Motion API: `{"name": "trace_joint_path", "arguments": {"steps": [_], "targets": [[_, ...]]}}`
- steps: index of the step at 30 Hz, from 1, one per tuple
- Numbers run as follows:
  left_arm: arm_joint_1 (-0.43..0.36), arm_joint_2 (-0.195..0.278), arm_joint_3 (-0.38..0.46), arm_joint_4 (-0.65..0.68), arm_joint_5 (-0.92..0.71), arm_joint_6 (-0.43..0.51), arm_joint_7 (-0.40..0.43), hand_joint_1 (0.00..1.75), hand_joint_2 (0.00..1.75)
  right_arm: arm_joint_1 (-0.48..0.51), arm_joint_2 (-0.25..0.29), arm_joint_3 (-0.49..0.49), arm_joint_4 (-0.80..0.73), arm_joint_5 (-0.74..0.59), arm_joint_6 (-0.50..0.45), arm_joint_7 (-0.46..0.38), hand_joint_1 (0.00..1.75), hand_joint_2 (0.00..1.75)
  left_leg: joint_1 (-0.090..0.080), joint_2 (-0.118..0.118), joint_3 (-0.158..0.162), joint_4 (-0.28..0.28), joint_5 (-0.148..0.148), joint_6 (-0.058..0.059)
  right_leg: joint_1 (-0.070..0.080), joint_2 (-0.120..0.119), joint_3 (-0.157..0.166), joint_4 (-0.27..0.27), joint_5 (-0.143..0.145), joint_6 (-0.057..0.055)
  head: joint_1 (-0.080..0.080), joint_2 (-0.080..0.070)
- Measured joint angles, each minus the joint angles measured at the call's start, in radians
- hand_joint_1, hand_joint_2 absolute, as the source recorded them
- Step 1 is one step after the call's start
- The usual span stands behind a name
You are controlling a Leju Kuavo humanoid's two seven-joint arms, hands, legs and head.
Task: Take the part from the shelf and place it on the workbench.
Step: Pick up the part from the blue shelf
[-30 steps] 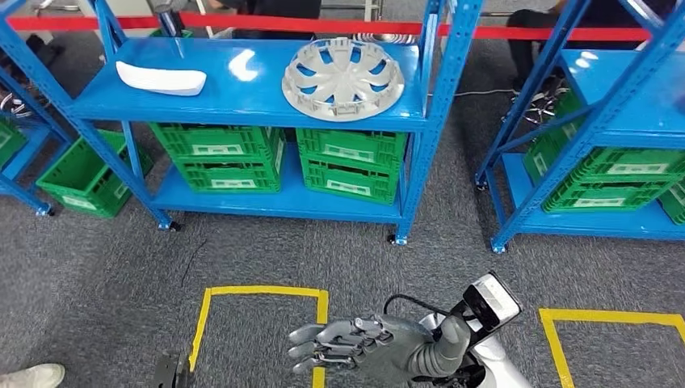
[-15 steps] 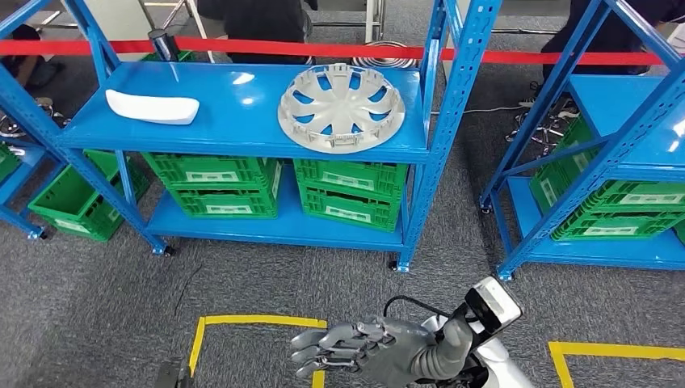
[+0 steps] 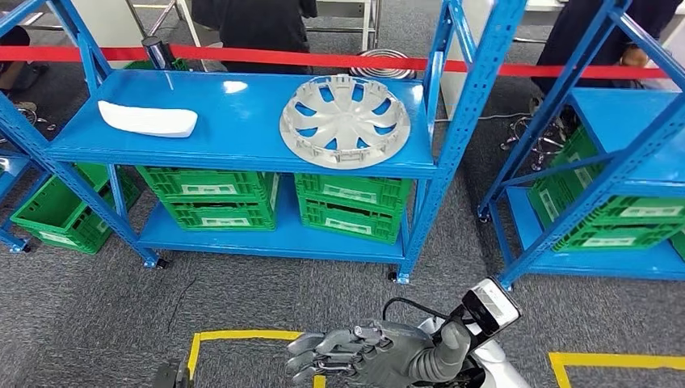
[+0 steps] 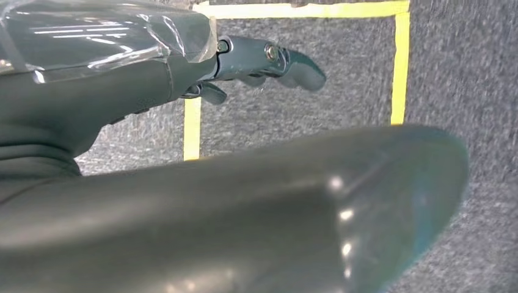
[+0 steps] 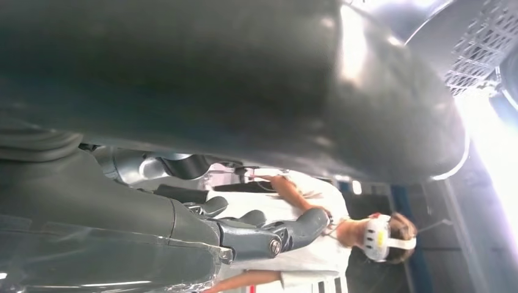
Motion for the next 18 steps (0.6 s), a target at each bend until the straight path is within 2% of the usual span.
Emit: {"name": "trace_joint_path", "arguments": {"steps": [1, 2, 4, 5, 6, 7, 8, 9, 11, 12, 14, 15, 16, 17, 18], "targets": [[0.000, 0.001, 0.000, 0.000, 0.000, 0.000, 0.000, 0.00, 0.00, 0.000, 0.001, 0.000, 0.000, 0.001, 0.003, 0.000, 0.00, 0.00, -0.001, -0.001, 0.008, 0.000, 0.007, 0.007, -0.001, -0.001, -0.018, 0.036, -0.018, -0.002, 0.001, 0.000], [0.000, 0.001, 0.000, -0.001, -0.001, 0.000, 0.000, 0.00, 0.00, 0.000, 0.002, -0.001, 0.000, 0.003, 0.006, 0.000, 0.00, 0.00, -0.002, -0.002, 0.014, -0.001, 0.008, 0.012, -0.001, -0.002, -0.051, 0.093, -0.040, -0.005, 0.002, 0.000], [0.001, 0.002, 0.001, -0.001, -0.002, -0.001, 0.000, 0.00, 0.00, 0.000, 0.004, -0.001, 0.000, 0.004, 0.007, 0.003, 0.00, 0.00, -0.010, -0.003, 0.017, 0.000, 0.001, 0.019, 0.000, -0.002, -0.135, 0.222, -0.084, -0.014, 0.002, 0.000], [0.002, 0.002, 0.001, -0.001, -0.002, -0.002, 0.000, 0.00, 0.00, 0.000, 0.005, -0.001, 0.000, 0.002, 0.006, 0.006, 0.00, 0.00, -0.014, -0.005, 0.020, 0.000, -0.004, 0.021, 0.000, -0.002, -0.169, 0.259, -0.097, -0.015, 0.002, 0.000], [0.003, 0.002, 0.001, -0.001, -0.002, -0.002, 0.000, 0.00, 0.00, 0.000, 0.004, 0.000, 0.000, 0.001, 0.005, 0.009, 0.00, 0.00, -0.017, -0.008, 0.026, 0.000, -0.011, 0.022, 0.001, -0.002, -0.185, 0.260, -0.099, -0.013, 0.002, 0.000], [0.004, 0.002, 0.001, -0.001, -0.002, -0.002, 0.000, 0.00, 0.00, 0.000, 0.004, 0.000, 0.000, 0.000, 0.004, 0.011, 0.00, 0.00, -0.019, -0.010, 0.035, 0.000, -0.020, 0.022, 0.002, -0.002, -0.184, 0.225, -0.085, -0.009, 0.002, 0.000], [0.004, 0.002, 0.001, -0.001, -0.002, -0.002, 0.000, 0.00, 0.00, 0.000, 0.003, 0.000, 0.000, -0.001, 0.004, 0.012, 0.00, 0.00, -0.021, -0.012, 0.045, 0.000, -0.029, 0.021, 0.004, -0.003, -0.168, 0.162, -0.055, -0.004, 0.002, 0.000], [0.005, 0.001, 0.001, -0.001, -0.002, -0.003, 0.000, 0.00, 0.00, 0.001, 0.003, 0.000, 0.000, -0.001, 0.004, 0.013, 0.00, 0.00, -0.022, -0.014, 0.054, 0.001, -0.039, 0.018, 0.007, -0.004, -0.149, 0.092, -0.013, -0.002, 0.003, 0.000], [0.006, 0.000, 0.001, -0.002, -0.002, -0.003, 0.000, 0.00, 0.00, 0.001, 0.002, 0.000, 0.000, -0.002, 0.004, 0.014, 0.00, 0.00, -0.025, -0.016, 0.068, -0.002, -0.062, 0.009, 0.013, -0.007, -0.117, 0.004, 0.040, -0.014, 0.002, 0.000], [0.006, 0.000, 0.001, -0.002, -0.002, -0.003, -0.001, 0.00, 0.00, 0.001, 0.002, 0.000, 0.000, -0.002, 0.004, 0.014, 0.00, 0.00, -0.026, -0.016, 0.078, 0.000, -0.068, 0.003, 0.016, -0.007, -0.110, -0.012, 0.047, -0.024, 0.002, 0.000], [0.004, 0.001, 0.002, -0.005, -0.003, -0.002, -0.001, 0.00, 0.00, 0.000, 0.002, 0.000, -0.001, -0.002, 0.004, 0.015, 0.00, 0.00, -0.026, -0.014, 0.085, 0.025, -0.064, -0.008, 0.013, -0.004, -0.085, -0.019, 0.040, -0.044, 0.001, 0.000], [0.003, 0.001, 0.002, -0.007, -0.003, -0.002, -0.002, 0.00, 0.00, 0.000, 0.003, 0.000, -0.001, -0.003, 0.004, 0.015, 0.00, 0.00, -0.024, -0.013, 0.072, 0.064, -0.049, -0.013, 0.010, -0.004, -0.071, -0.023, 0.037, -0.052, 0.001, 0.000], [0.001, 0.001, 0.002, -0.008, -0.003, -0.002, -0.002, 0.00, 0.00, -0.001, 0.004, 0.001, -0.002, -0.003, 0.004, 0.014, 0.00, 0.00, -0.022, -0.012, 0.042, 0.118, -0.036, -0.018, 0.008, -0.004, -0.053, -0.023, 0.030, -0.059, 0.001, 0.000], [0.001, 0.001, 0.002, -0.008, -0.004, -0.002, -0.002, 0.00, 0.00, -0.002, 0.005, 0.001, -0.002, -0.004, 0.006, 0.014, 0.00, 0.00, -0.020, -0.011, -0.001, 0.183, -0.032, -0.024, 0.006, -0.003, -0.037, -0.024, 0.020, -0.064, 0.001, 0.000], [0.002, 0.001, 0.003, -0.008, -0.004, -0.002, -0.002, 0.00, 0.00, -0.002, 0.007, 0.002, -0.002, -0.003, 0.008, 0.014, 0.00, 0.00, -0.018, -0.010, -0.048, 0.243, -0.047, -0.030, 0.007, -0.002, -0.023, -0.024, 0.007, -0.067, 0.001, 0.000]]}}
